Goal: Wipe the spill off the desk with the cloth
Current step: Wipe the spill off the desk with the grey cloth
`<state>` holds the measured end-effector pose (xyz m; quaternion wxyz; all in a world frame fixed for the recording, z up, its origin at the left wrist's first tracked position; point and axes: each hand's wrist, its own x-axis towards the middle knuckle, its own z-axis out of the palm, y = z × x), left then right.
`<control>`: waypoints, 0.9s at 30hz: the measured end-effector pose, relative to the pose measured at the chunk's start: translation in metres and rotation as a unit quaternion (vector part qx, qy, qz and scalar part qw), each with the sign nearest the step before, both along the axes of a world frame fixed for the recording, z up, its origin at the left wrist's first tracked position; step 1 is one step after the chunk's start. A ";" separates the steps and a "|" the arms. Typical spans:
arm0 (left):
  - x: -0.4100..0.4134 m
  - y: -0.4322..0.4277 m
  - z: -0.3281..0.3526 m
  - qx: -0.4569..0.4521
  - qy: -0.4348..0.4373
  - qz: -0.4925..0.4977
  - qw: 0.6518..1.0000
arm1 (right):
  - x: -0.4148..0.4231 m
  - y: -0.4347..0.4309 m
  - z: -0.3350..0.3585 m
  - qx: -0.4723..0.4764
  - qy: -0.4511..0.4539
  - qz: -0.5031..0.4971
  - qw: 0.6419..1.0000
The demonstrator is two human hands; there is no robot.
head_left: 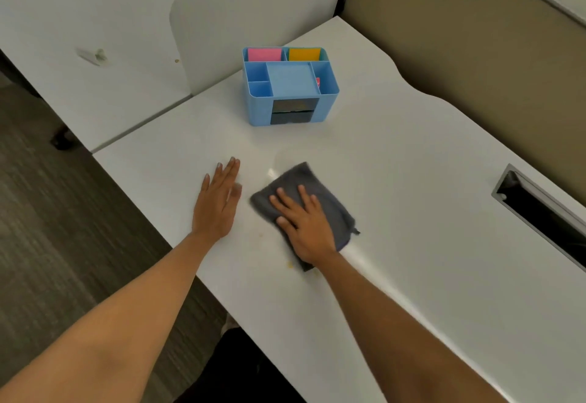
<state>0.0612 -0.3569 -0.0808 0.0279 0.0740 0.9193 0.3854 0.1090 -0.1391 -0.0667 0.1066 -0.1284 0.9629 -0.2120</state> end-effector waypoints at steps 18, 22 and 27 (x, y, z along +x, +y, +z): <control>0.041 0.044 0.015 0.063 -0.001 -0.120 0.991 | 0.078 0.180 0.000 0.002 -0.009 -0.107 0.994; 0.047 0.074 0.020 0.046 0.012 -0.172 0.984 | 0.059 0.149 -0.008 0.016 0.015 -0.251 0.968; 0.050 0.116 0.034 0.048 0.012 -0.208 0.977 | 0.088 0.100 -0.005 -0.013 0.003 -0.176 0.984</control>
